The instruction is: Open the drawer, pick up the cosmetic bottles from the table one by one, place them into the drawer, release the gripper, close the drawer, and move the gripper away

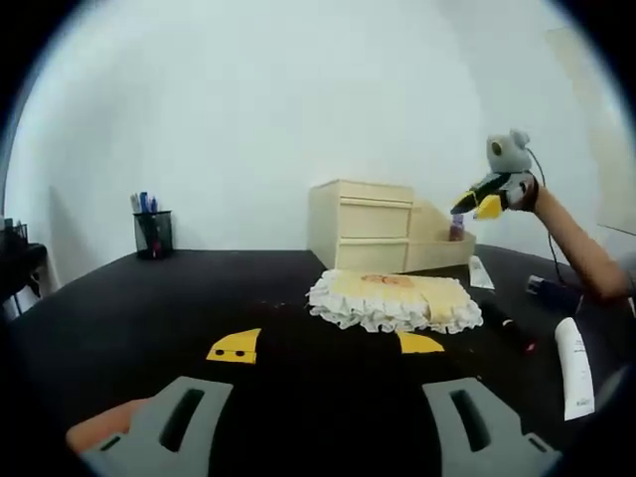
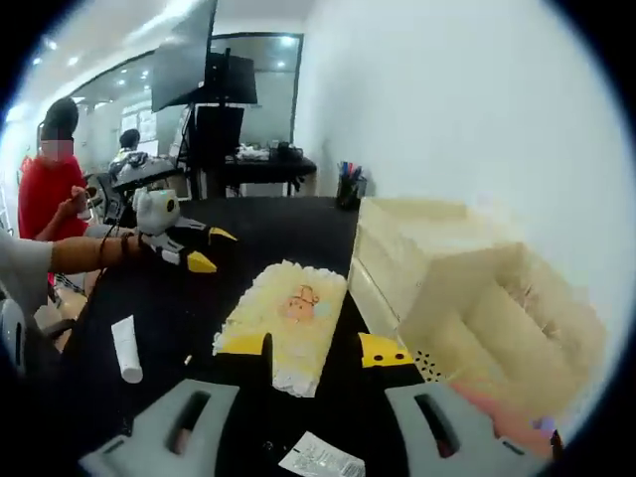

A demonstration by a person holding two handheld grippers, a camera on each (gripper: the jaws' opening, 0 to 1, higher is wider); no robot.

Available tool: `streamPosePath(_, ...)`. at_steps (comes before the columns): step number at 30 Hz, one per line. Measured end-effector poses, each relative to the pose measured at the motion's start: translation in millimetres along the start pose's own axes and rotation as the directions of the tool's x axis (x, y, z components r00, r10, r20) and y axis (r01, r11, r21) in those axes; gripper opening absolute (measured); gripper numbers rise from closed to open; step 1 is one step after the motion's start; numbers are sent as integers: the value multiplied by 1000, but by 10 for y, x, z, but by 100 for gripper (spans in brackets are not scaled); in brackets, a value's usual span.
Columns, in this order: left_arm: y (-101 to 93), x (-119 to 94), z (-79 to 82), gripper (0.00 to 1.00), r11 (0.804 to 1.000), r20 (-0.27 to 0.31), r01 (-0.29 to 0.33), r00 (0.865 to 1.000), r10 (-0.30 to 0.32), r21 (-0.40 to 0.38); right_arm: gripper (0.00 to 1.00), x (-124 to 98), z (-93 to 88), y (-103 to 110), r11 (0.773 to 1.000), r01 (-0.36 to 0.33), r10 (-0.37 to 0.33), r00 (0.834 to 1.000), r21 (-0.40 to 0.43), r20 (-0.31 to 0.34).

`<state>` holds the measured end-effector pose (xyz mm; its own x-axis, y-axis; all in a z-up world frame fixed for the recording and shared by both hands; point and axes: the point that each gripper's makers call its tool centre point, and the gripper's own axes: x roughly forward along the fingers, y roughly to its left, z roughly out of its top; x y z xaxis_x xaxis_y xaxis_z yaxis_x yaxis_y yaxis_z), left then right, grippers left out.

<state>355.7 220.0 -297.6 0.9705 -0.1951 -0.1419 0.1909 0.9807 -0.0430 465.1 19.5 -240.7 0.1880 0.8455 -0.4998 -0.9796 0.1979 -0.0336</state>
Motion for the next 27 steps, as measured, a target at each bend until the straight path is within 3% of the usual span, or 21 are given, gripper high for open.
streamPosePath(3,-7,-3,8,45,1000,4,4,1000,-4,0,27,96,-82,-78,998,-4,5,1000,67,-28)
streamPosePath(6,-16,-8,19,44,1000,10,8,1000,-8,-4,29,151,-195,-154,981,31,-20,998,191,-59)
streamPosePath(9,-37,-10,19,44,1000,12,12,1000,-12,-2,29,224,-215,-216,947,2,11,999,322,-36)
streamPosePath(10,-35,-6,19,44,1000,12,14,1000,-14,-1,29,250,-249,-226,925,-2,19,999,379,-42)
streamPosePath(12,-26,-1,23,44,1000,12,16,1000,-16,0,29,294,-357,-224,907,15,14,998,420,-65)
streamPosePath(13,-21,2,25,44,1000,12,16,1000,-16,1,28,322,-421,-281,887,50,-5,995,460,-98)
streamPosePath(14,-21,2,24,44,1000,12,16,1000,-16,1,28,355,-446,-298,906,53,-11,995,420,-101)
streamPosePath(15,-22,2,24,44,1000,12,16,1000,-16,1,28,372,-551,-250,905,67,-7,990,419,-143)
streamPosePath(16,-24,4,23,44,1000,12,16,1000,-16,2,28,397,-544,-238,912,60,-6,991,406,-134)
streamPosePath(24,-33,15,9,44,1000,6,20,1000,-20,10,27,491,-653,-34,887,31,40,989,460,-143)
streamPosePath(27,-32,14,10,44,1000,6,22,1000,-22,10,27,517,-672,-53,874,23,50,989,486,-136)
